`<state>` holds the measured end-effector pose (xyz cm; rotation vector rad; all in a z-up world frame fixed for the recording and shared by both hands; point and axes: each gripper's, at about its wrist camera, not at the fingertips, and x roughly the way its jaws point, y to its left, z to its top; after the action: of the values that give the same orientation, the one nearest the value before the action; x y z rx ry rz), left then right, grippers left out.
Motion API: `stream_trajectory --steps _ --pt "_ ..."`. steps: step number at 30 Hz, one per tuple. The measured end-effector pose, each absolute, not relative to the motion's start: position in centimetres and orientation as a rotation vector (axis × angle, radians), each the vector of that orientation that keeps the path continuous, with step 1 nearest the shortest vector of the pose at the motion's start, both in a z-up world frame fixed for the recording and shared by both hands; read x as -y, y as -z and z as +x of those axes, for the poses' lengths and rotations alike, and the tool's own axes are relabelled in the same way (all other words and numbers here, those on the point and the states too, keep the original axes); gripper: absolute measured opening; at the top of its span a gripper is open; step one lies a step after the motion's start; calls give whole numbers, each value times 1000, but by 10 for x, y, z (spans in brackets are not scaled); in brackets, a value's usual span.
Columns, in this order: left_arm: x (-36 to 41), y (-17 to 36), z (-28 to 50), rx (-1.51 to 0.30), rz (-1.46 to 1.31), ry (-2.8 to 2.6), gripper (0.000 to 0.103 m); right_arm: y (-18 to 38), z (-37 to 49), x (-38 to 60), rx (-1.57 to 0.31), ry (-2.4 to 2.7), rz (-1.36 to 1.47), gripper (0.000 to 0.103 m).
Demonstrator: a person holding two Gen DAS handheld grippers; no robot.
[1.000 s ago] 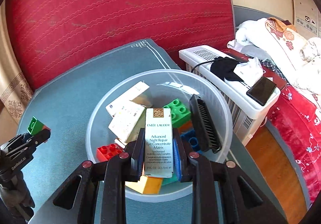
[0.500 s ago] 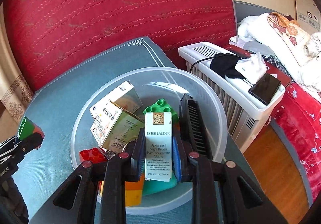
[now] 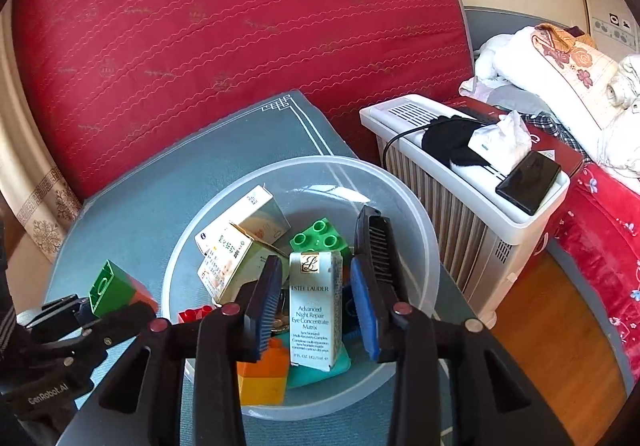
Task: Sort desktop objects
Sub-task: 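Open the right gripper to drop the white box while the left gripper releases the brick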
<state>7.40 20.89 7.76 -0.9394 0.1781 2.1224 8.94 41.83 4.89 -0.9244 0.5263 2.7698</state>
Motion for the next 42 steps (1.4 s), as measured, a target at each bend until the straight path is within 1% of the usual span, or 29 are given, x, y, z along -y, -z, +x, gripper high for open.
stream_trajectory --steps 9,19,29,30,31,32,35,36,42 --pt "-243 -75 85 -193 -931 -2035 36 -54 94 -434 -613 -2733 -867 45" --pt "-278 -64 72 -230 -952 -2001 36 -59 98 -445 -636 -2711 -817 45" --pt "-275 -57 60 -179 -997 -1988 37 -60 99 -447 -639 -2710 -808 45" --pt "-272 -58 60 -168 -1004 -1983 39 -60 99 -447 -641 -2708 -809 49" --pt "-270 -59 60 -157 -1007 -1980 45 -59 99 -447 -642 -2705 -810 52" --pt "-267 -61 61 -147 -1001 -1981 50 -59 99 -447 -644 -2700 -809 58" --pt "-259 -67 69 -161 -966 -2010 55 -61 102 -446 -639 -2691 -792 75" --pt "-257 -70 72 -169 -953 -2023 56 -62 104 -445 -635 -2688 -780 78" --pt "-231 -86 84 -232 -833 -2209 66 -69 116 -437 -571 -2678 -772 82"
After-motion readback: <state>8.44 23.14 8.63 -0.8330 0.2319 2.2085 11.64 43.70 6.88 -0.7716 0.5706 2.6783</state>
